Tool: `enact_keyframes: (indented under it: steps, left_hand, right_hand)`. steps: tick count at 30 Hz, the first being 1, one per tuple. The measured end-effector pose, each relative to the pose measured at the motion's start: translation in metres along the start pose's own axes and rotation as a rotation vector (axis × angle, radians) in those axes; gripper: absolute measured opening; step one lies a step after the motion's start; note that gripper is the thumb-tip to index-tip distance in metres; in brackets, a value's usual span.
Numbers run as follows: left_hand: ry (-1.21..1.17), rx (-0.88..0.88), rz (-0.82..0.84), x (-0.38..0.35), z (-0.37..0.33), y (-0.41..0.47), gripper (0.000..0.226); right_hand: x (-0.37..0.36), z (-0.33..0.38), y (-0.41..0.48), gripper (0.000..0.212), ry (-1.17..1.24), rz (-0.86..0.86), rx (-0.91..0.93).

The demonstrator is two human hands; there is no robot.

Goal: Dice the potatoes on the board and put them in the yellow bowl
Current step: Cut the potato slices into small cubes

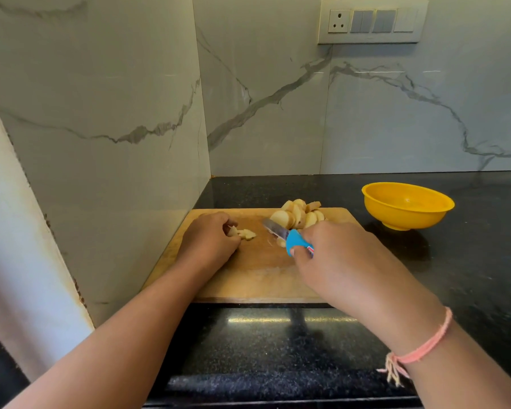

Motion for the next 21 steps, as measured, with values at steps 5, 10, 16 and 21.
enact_keyframes:
  steps: [5,10,16,21]
  left_hand:
    - [0.021,0.051,-0.041,0.004,0.008,0.004,0.012]
    - [0.012,0.176,-0.14,0.011,0.02,0.011,0.031]
    - [-0.026,0.191,-0.173,0.016,0.022,0.012,0.035]
    - [-0.028,0.183,-0.1,0.014,0.023,0.014,0.042]
  right_hand:
    - [-0.016,0.01,0.001,0.019,0.037,-0.025,0.053]
    - [-0.027,0.04,0.004,0.022,0.09,-0.042,0.151]
    - [-0.041,0.062,0.024,0.025,0.127,0.012,0.168]
    - [-0.028,0.024,0.024,0.022,0.127,-0.093,0.121]
Point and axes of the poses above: each hand's wrist, its own y-axis towards the middle knuckle, its own x-axis out of the back of the hand, z = x × y, the point moved 5 cm from there along y, towards the middle knuckle, and after that the axes turned 12 degrees about x, right-handed, at the moved point
